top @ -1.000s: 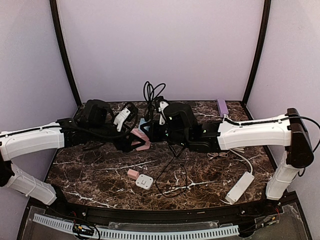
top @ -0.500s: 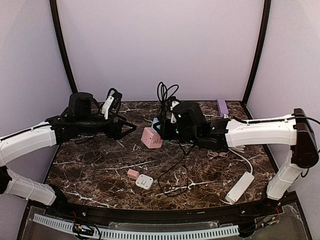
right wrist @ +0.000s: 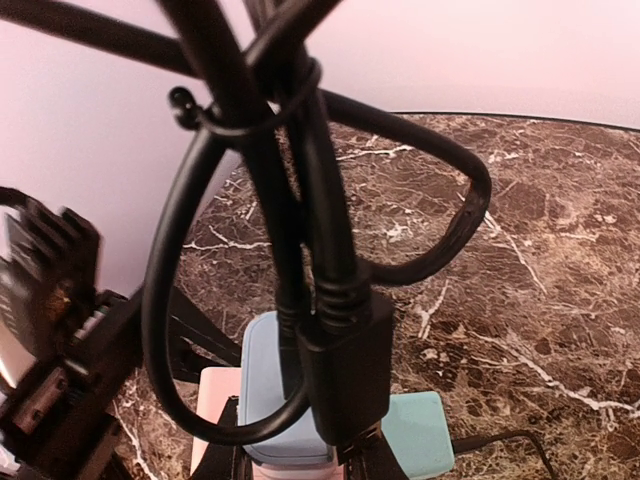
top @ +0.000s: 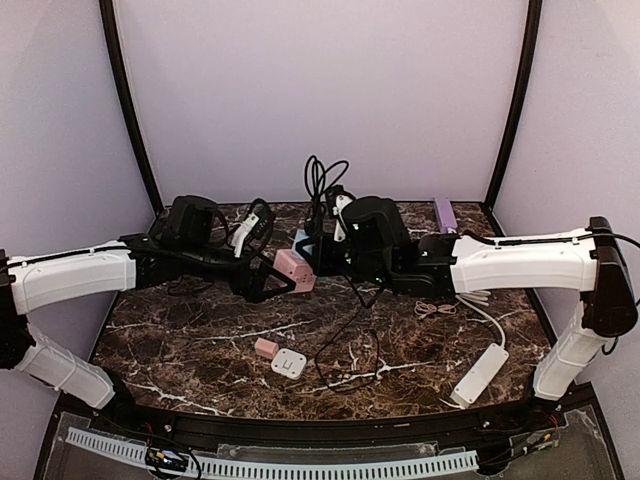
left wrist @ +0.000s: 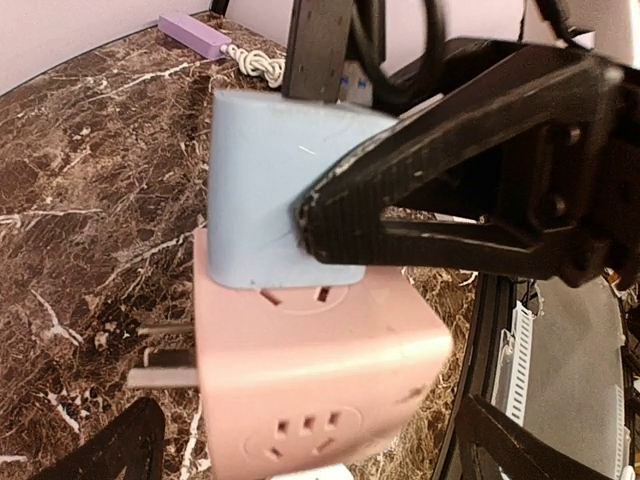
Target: Pull the plug off the socket
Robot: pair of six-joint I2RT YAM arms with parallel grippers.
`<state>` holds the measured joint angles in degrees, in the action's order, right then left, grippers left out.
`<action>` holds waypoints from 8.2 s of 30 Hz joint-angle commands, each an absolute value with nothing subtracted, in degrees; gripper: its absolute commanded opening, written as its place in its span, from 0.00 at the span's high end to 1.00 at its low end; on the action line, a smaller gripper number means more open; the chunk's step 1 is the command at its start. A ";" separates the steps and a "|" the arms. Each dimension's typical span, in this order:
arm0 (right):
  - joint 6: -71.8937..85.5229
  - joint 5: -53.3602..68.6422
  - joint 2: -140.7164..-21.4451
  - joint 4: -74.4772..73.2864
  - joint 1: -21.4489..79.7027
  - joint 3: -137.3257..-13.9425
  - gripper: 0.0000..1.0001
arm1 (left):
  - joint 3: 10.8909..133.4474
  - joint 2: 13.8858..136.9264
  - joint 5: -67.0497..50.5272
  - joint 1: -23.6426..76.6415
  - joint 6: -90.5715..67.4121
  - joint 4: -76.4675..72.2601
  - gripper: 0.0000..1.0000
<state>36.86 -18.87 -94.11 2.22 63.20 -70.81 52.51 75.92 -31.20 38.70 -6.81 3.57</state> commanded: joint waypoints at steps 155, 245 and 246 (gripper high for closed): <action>39.39 -22.15 -98.24 -3.69 66.22 -80.12 1.00 | 54.18 75.06 -17.85 42.71 1.89 10.39 0.93; 42.42 -15.20 -92.59 -2.53 61.39 -74.79 1.00 | 53.22 74.60 -17.35 42.80 1.85 9.11 0.99; 42.84 -14.34 -92.44 -2.52 61.07 -74.53 1.00 | 53.21 74.68 -17.38 42.78 1.91 9.02 0.99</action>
<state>40.16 -16.32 -96.18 -5.50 64.34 -76.18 53.54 76.05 -18.06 43.27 1.52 6.94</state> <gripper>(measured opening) 0.166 0.705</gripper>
